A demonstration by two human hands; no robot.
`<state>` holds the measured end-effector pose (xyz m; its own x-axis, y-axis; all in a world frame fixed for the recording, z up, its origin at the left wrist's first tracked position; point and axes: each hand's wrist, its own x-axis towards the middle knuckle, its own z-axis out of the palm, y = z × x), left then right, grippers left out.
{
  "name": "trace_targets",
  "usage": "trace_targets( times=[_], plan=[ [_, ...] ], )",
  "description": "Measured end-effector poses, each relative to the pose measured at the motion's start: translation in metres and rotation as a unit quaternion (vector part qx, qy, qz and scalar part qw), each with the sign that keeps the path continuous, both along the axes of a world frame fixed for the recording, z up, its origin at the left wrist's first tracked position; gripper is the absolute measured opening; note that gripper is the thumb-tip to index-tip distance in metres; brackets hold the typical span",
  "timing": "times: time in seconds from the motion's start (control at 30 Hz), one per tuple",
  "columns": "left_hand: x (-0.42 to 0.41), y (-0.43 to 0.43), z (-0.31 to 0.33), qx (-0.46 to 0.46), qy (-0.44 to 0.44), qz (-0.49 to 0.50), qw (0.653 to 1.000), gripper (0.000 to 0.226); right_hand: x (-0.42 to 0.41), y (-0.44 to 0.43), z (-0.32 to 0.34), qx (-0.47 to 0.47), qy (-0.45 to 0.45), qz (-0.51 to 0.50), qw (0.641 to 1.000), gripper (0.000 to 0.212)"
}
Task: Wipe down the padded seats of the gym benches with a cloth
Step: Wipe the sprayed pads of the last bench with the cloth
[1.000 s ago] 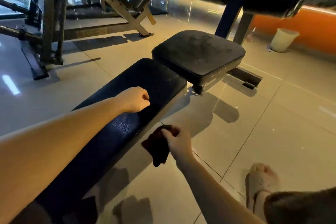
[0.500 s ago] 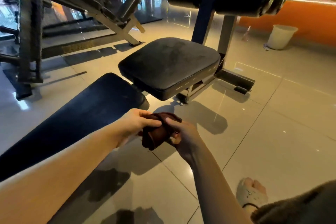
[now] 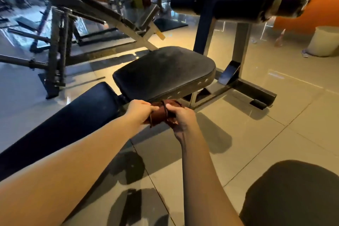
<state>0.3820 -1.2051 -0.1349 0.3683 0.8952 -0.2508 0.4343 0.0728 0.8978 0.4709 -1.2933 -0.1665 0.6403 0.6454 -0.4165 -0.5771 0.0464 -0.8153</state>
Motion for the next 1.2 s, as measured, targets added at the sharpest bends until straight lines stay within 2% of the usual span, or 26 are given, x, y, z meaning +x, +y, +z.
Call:
trace_targets(
  times=[0.1,0.2,0.33,0.43,0.53,0.7,0.8,0.83,0.9,1.1,1.2],
  plan=[
    [0.001,0.008,0.003,0.069,0.076,-0.052,0.993,0.015,0.012,0.007,-0.004,-0.01,0.0,-0.069,0.998,0.03],
    [-0.013,0.023,0.002,0.228,0.143,-0.098,0.958,0.012,0.023,0.02,-0.015,-0.026,-0.013,-0.21,0.977,0.041],
    [-0.02,0.044,0.004,0.362,0.151,-0.142,0.909,0.016,0.037,0.054,-0.017,-0.042,-0.078,-0.28,0.956,0.027],
    [-0.008,0.073,0.003,0.417,0.14,-0.177,0.88,0.022,0.038,0.078,-0.018,-0.063,-0.133,-0.303,0.941,0.017],
    [0.007,0.102,-0.004,0.443,0.134,-0.209,0.861,0.025,0.008,0.088,-0.032,-0.077,-0.218,-0.307,0.923,0.006],
    [0.036,0.128,-0.01,0.499,0.116,-0.273,0.814,0.025,-0.037,0.091,-0.058,-0.044,-0.314,-0.249,0.915,0.022],
    [0.049,0.136,-0.015,0.525,0.115,-0.292,0.791,0.036,0.005,0.092,-0.052,-0.081,-0.258,-0.316,0.909,0.017],
    [0.051,0.138,-0.019,0.523,0.111,-0.298,0.791,0.038,0.02,0.092,-0.05,-0.083,-0.229,-0.335,0.91,0.014],
    [0.053,0.141,-0.024,0.515,0.102,-0.302,0.796,0.041,0.029,0.095,-0.052,-0.075,-0.225,-0.35,0.906,0.016],
    [0.055,0.148,-0.031,0.509,0.08,-0.306,0.801,0.039,-0.074,0.108,-0.076,-0.009,-0.262,-0.297,0.918,0.005],
    [0.054,0.148,-0.033,0.504,0.073,-0.309,0.803,0.038,-0.039,0.115,-0.075,-0.039,-0.24,-0.353,0.903,0.009]
  ],
)
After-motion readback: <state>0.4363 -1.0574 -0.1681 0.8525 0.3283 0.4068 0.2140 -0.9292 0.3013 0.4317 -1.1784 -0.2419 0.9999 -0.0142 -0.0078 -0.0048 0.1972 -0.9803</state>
